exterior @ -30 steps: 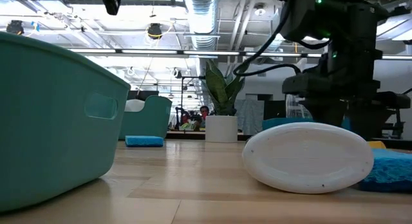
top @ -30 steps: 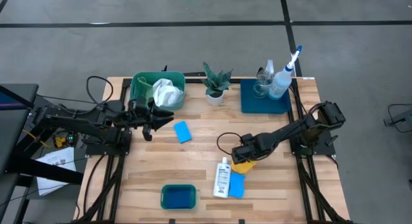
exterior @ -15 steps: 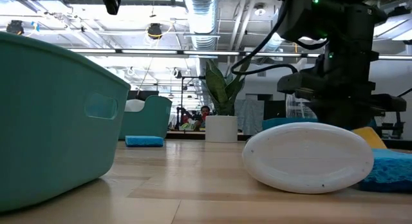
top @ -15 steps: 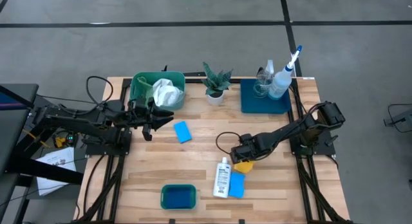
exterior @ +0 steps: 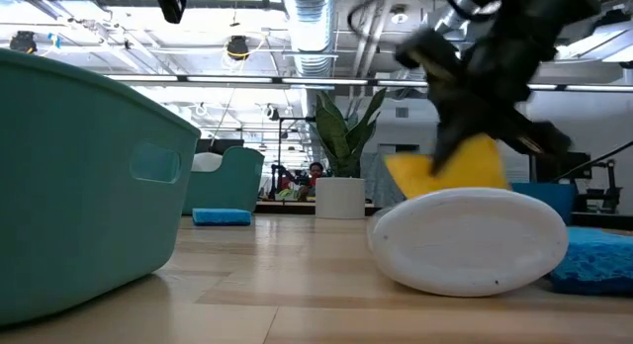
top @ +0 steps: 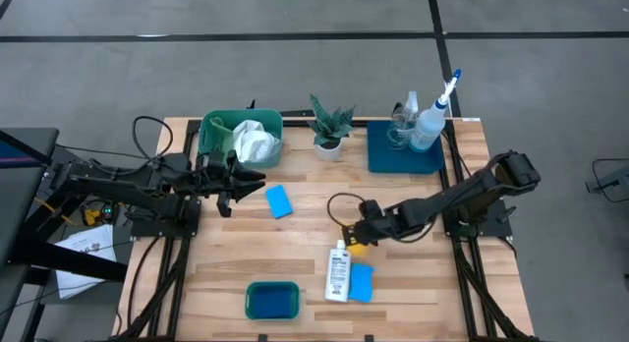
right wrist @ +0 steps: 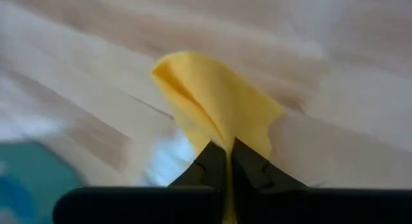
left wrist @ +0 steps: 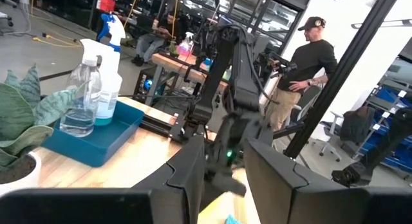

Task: Pick & Place Kitchen Items
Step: Put the yellow microfiber cloth into the top green bin

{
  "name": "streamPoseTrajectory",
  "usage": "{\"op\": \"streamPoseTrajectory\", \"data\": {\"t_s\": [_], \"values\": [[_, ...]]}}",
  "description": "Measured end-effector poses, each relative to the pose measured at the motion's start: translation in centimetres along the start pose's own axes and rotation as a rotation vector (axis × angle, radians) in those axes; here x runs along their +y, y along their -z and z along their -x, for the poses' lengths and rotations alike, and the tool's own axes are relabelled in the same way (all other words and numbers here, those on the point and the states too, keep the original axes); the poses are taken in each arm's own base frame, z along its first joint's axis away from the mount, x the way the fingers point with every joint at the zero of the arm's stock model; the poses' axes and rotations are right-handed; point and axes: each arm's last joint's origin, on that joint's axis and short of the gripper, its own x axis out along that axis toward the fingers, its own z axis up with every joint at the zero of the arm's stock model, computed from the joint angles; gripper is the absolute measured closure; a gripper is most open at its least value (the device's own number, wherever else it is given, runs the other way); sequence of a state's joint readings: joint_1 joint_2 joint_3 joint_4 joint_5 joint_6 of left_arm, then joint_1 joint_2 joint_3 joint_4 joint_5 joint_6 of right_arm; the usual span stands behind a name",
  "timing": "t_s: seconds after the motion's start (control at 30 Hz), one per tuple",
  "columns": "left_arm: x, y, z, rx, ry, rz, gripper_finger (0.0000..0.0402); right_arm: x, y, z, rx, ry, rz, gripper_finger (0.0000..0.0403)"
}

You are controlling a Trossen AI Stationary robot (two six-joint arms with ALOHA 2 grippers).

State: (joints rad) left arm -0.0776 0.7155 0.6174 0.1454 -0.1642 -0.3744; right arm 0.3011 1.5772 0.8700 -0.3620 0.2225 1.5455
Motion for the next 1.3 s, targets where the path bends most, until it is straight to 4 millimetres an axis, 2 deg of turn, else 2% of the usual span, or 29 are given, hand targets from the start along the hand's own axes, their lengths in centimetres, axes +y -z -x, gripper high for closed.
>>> {"op": "streamPoseTrajectory", "data": {"t_s": [0.17, 0.4, 0.67, 0.83, 0.97, 1.07, 1.13, 1.2, 1.3], "values": [[0.0, 0.0, 0.0, 0.002, 0.002, 0.0, 0.0296, 1.5, -1.0, 2.2, -0.133, -0.174, -0.048, 0.0401], [0.0, 0.2, -0.2, 0.024, 0.02, -0.002, 0.0287, 3.6, -2.7, 4.0, -0.25, -0.345, -0.049, 0.0402], [-0.1, 1.5, -1.6, 0.114, 0.061, -0.005, 0.0212, 6.6, -6.1, 6.4, -0.348, -0.419, 0.022, 0.0402], [-0.9, 1.7, -2.5, 0.074, 0.132, -0.051, 0.0179, 7.9, -8.2, 7.8, -0.383, -0.459, 0.048, 0.0403], [-1.2, 1.9, -3.4, 0.046, 0.158, -0.087, 0.0171, 8.7, -9.5, 7.4, -0.358, -0.456, 0.096, 0.0403], [-1.2, 2.3, -3.8, 0.049, 0.154, -0.126, 0.017, 10.4, -10.3, 7.1, -0.347, -0.523, 0.112, 0.0403], [-1.2, 2.4, -4.2, 0.039, 0.149, -0.143, 0.017, 10.5, -10.4, 6.4, -0.313, -0.481, 0.148, 0.0403], [-1.1, 2.5, -4.2, 0.045, 0.127, -0.165, 0.017, 12.3, -10.7, 5.9, -0.315, -0.549, 0.157, 0.0403], [-1.1, 2.3, -4.3, 0.015, 0.111, -0.193, 0.017, 13.1, -11.0, 5.9, -0.283, -0.551, 0.187, 0.0403]]}}
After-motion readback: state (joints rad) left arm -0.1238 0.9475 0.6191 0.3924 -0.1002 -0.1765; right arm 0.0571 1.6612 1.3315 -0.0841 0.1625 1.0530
